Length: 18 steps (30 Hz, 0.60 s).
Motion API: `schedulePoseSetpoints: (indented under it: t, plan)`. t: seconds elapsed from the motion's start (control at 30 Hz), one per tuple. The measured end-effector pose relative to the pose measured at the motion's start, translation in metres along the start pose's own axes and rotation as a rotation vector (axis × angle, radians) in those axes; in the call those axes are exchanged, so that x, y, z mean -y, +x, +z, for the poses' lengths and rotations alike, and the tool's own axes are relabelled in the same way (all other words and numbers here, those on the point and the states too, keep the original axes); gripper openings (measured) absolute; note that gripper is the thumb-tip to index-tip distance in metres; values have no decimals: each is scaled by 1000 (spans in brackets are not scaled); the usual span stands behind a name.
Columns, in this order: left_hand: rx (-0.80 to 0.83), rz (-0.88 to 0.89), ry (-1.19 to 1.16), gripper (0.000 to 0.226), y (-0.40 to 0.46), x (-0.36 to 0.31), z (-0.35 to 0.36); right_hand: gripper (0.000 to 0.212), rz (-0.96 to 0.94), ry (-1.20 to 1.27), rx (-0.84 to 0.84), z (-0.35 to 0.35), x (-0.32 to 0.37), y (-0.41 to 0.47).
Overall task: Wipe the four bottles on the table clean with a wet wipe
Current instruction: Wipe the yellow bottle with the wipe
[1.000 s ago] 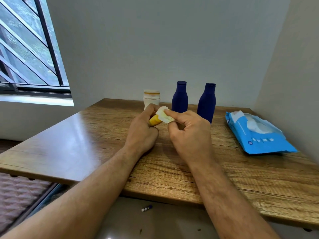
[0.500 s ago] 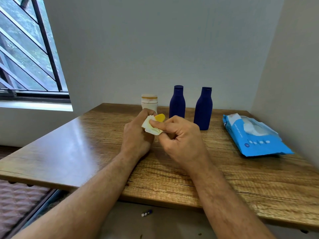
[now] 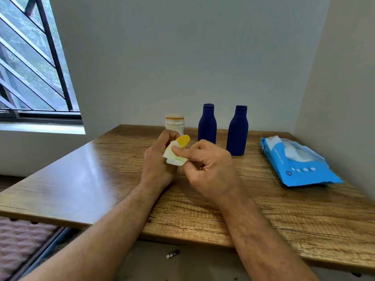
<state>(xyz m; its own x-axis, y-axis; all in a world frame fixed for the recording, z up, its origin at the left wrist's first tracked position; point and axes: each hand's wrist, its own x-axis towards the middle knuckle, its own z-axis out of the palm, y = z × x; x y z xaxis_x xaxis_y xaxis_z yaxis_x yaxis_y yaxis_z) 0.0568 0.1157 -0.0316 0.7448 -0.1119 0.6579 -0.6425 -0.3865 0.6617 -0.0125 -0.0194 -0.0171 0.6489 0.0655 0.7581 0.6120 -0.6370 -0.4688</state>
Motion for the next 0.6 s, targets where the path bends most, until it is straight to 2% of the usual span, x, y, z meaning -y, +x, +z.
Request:
schedulePoseSetpoints:
  t: [0.1,0.23,0.3,0.37,0.47,0.53,0.6]
  plan:
    - [24,13,11,29,-1,-3,1,31,32,-29,-60,-1,-3,1]
    - [67,-8,8,51,-2,-6,2,34,137,-117,-199,-3,-6,3]
    - [65,-16,-19,55,-1,-4,2,33,152,-128,-224,-4,-5,3]
    - [48,-19,-66,54,-2,-3,2,32,109,-121,-211,-4,-4,3]
    - [23,1,-110,41,-2,-1,2,29,31,-50,-128,-3,-1,1]
    - [0,35,-77,34,-2,0,3,29,-1,-7,-92,-4,0,1]
    - [-35,55,-7,38,-1,2,4,29,-17,3,-85,-4,-1,1]
